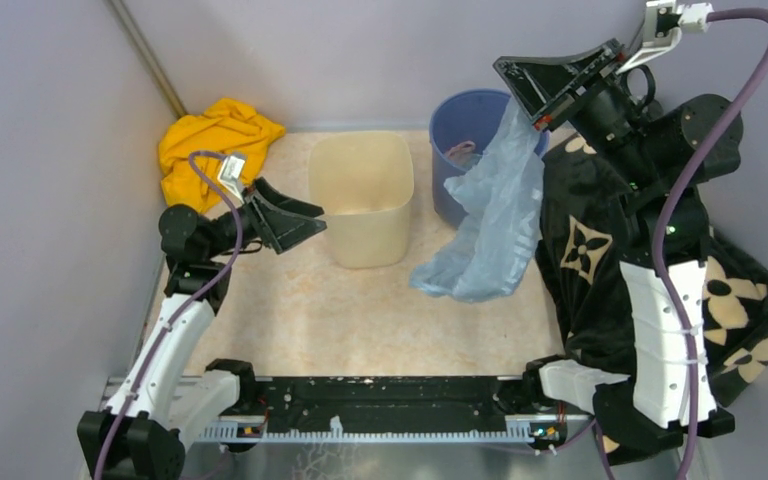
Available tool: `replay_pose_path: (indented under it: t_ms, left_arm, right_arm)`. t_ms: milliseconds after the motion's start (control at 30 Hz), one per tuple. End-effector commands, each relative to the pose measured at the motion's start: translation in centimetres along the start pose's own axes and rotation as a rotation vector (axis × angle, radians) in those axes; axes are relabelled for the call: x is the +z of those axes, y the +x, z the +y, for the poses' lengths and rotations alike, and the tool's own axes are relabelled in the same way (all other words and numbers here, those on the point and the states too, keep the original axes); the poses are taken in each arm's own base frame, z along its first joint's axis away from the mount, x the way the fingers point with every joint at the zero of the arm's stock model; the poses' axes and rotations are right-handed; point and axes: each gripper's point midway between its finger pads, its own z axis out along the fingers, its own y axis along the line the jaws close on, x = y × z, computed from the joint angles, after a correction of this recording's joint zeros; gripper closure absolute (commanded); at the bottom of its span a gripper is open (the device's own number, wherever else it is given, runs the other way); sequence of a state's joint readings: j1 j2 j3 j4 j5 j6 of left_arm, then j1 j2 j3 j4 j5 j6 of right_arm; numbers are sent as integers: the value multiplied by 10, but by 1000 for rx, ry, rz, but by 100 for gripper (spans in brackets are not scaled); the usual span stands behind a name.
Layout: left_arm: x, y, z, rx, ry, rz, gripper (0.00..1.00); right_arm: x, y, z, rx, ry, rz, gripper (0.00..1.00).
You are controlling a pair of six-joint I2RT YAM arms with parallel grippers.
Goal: Put the trash bags into the trash bin
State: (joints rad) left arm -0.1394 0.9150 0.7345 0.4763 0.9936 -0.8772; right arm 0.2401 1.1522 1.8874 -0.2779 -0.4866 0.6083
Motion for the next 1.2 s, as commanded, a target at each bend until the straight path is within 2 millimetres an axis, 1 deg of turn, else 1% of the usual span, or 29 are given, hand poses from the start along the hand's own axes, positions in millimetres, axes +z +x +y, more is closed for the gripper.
replay_pose_path:
  t_ms: [0,100,167,300,467,567,600,633,733,867,933,1167]
  left_arm:
    - [-9,2,-37,5,120,16,1]
    - [-13,9,-42,-40,129,25,1]
    - [-15,12,-45,-66,130,33,1]
    - [-15,13,-47,-121,138,57,1]
    - [-7,8,-31,-155,96,46,1]
    - [-2,4,-23,-169,79,33,1]
    - [2,6,-22,-176,78,39,1]
    - [7,7,-21,-180,79,44,1]
    - [25,15,-21,-185,89,60,1]
    - [49,21,-19,-188,74,60,1]
    - [55,18,-16,-192,61,44,1]
    - [66,-4,-15,-194,53,-14,1]
  right_arm:
    - [12,-7,21,64,-150,-54,100]
    - [26,-2,20,88,-178,-67,100]
    - [37,5,19,99,-189,-65,100]
    - [64,21,26,130,-228,-38,100]
    - [94,31,41,106,-233,-6,100]
    - [107,28,47,94,-235,5,100]
    - [108,18,53,88,-244,-11,100]
    - [114,21,52,92,-240,0,100]
    - [118,15,57,91,-253,-4,100]
    - [115,12,61,92,-259,-8,100]
    - [113,13,62,93,-261,-3,100]
    - [105,15,68,96,-277,0,100]
